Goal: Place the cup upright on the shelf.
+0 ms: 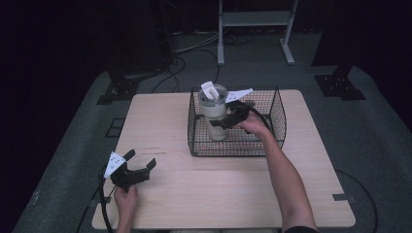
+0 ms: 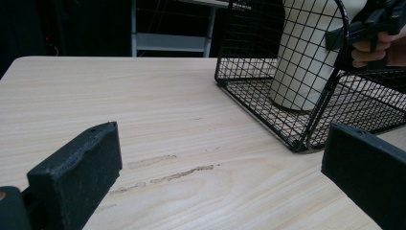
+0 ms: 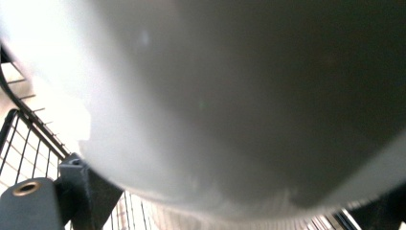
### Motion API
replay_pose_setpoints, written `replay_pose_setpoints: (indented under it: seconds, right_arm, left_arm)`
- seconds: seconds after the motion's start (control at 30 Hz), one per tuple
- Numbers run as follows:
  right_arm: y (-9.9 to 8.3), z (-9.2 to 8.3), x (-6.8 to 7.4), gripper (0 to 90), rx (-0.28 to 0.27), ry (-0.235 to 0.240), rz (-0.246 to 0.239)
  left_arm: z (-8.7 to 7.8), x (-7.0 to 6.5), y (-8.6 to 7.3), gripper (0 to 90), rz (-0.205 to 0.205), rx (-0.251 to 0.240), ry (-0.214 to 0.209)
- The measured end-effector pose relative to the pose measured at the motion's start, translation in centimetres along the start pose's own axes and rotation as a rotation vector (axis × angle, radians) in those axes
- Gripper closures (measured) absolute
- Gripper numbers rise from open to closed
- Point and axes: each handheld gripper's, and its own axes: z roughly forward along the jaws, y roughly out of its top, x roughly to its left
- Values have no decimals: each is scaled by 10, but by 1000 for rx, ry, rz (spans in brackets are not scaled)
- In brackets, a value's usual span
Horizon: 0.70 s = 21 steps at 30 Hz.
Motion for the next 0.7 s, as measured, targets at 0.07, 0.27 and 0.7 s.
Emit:
replay_pose_setpoints:
  seconds: [0.07, 0.27, 0.7]
  right_arm:
    - [-1, -4, -1, 86, 8, -3, 1]
    - [-6, -9, -2, 86, -8, -8, 12]
    - [-9, -17, 0, 85, 7, -13, 1]
  left_arm:
    - [0, 0, 0, 0, 2, -1, 0]
    - [0, 0, 0, 0, 4, 0, 1]
    - [0, 0, 0, 0, 2, -1, 2]
